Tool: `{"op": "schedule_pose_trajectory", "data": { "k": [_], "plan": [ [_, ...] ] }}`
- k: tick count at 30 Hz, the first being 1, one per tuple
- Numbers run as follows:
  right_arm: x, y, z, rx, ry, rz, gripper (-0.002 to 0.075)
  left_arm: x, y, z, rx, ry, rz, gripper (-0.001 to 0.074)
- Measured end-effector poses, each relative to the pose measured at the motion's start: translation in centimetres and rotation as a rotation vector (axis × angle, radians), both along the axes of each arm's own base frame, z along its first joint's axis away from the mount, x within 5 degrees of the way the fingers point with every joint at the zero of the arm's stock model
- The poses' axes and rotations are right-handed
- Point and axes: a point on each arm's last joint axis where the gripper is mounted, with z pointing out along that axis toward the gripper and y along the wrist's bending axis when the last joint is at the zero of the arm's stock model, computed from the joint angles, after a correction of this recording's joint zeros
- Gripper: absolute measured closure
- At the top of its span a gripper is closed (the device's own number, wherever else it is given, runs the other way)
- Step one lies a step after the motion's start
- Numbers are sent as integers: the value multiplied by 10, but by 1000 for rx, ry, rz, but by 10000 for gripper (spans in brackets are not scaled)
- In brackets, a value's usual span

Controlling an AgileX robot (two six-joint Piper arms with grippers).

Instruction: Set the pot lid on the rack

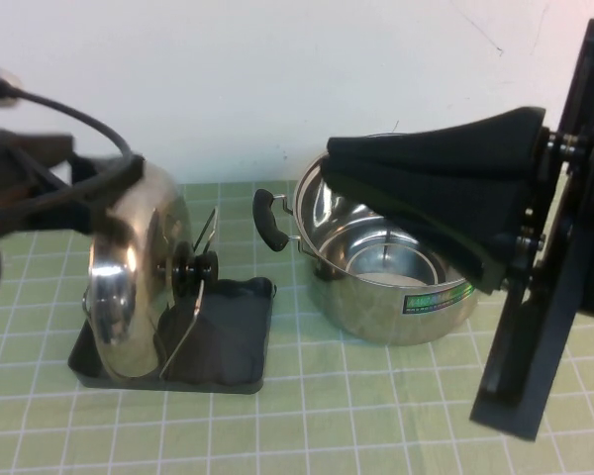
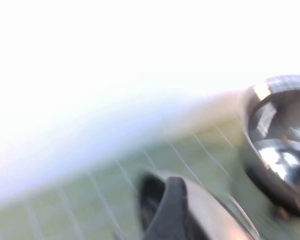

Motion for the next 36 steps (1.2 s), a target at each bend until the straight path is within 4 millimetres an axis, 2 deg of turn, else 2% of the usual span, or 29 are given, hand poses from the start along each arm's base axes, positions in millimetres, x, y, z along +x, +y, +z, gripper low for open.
{"op": "schedule_pose_trajectory", "data": {
  "k": [3, 5, 11, 14, 16, 19, 21, 23, 26, 29, 32, 36],
  "plan": [
    [4, -2, 1, -24, -67, -47, 720, -11, 6, 27, 27, -118, 62, 200],
    [7, -4, 2, -42, -118, -97, 720, -23, 10, 47, 66, -219, 102, 269],
    [18, -26, 13, -105, -310, -338, 721, -59, 34, 88, 185, -460, 365, 629],
    [22, -49, 23, -160, -425, -545, 723, -76, 51, 100, 203, -528, 566, 703],
    [24, -67, 28, -223, -473, -694, 725, -85, 63, 98, 203, -526, 698, 721],
    [27, -95, 28, -416, -475, -917, 726, -95, 76, 86, 192, -438, 844, 730],
    [28, -113, 24, -605, -384, -1040, 727, -98, 82, 73, 201, -303, 905, 732],
    [25, -128, 19, -779, -241, -1095, 727, -102, 84, 54, 178, -96, 931, 733],
    [15, -137, 13, -876, -63, -1041, 727, -107, 74, 32, 133, 174, 851, 733],
    [-3, -142, 6, -857, 101, -863, 727, -115, 55, 26, 79, 275, 646, 734],
    [-27, -146, 2, -755, 219, -674, 727, -131, 39, 29, 36, 230, 466, 734],
    [-53, -156, -7, -555, 234, -497, 727, -159, 27, 29, -38, 58, 331, 734]
  ]
}}
